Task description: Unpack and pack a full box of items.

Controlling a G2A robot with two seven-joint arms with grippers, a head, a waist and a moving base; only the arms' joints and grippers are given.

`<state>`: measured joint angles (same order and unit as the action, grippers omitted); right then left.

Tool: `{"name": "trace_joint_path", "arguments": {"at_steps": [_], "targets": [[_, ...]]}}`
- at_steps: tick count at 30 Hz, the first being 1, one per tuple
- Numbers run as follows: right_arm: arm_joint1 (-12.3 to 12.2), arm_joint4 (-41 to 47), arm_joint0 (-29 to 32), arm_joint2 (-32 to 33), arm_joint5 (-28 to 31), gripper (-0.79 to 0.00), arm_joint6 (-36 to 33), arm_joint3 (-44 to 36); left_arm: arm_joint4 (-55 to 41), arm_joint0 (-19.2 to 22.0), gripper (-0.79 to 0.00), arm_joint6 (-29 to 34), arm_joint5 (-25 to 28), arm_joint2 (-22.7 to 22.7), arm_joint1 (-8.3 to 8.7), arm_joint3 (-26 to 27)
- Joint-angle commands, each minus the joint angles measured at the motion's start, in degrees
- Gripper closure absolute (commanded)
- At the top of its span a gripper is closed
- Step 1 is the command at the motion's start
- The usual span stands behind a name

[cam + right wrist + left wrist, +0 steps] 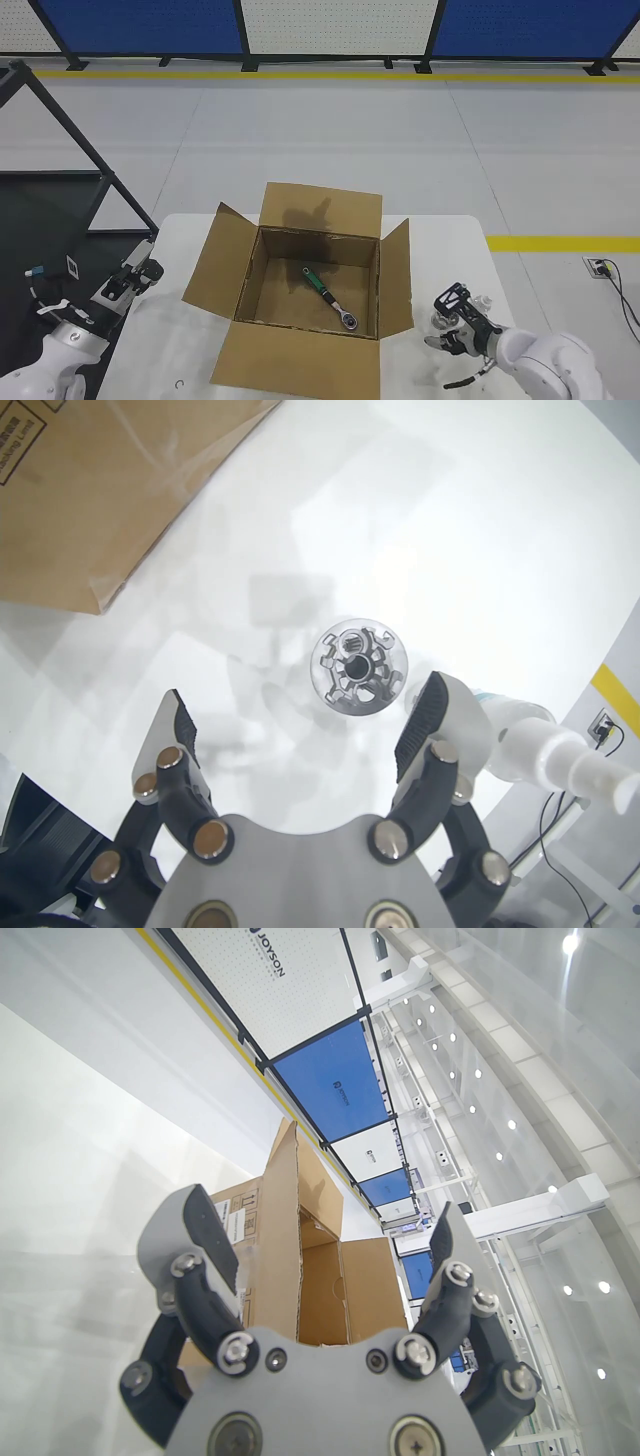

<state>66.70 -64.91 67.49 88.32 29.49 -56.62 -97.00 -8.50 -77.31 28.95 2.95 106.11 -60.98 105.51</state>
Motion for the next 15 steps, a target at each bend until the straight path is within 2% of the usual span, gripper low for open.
{"name": "trace_joint_path", "arguments": {"at_steps": [1, 15], "targets": [[-0.07, 0.03, -0.51, -0.35, -0.27, -0.785, 0.25, 0.95, 0.00, 0.00, -0.785, 0.00, 0.00, 0.00, 0.00, 0.00], [-0.48, -0.05, -3.74, -3.08, -3.05, -0.785, 2.58, 6.46, 0.00, 0.00, -0.785, 0.00, 0.00, 0.00, 0.00, 0.00]]}}
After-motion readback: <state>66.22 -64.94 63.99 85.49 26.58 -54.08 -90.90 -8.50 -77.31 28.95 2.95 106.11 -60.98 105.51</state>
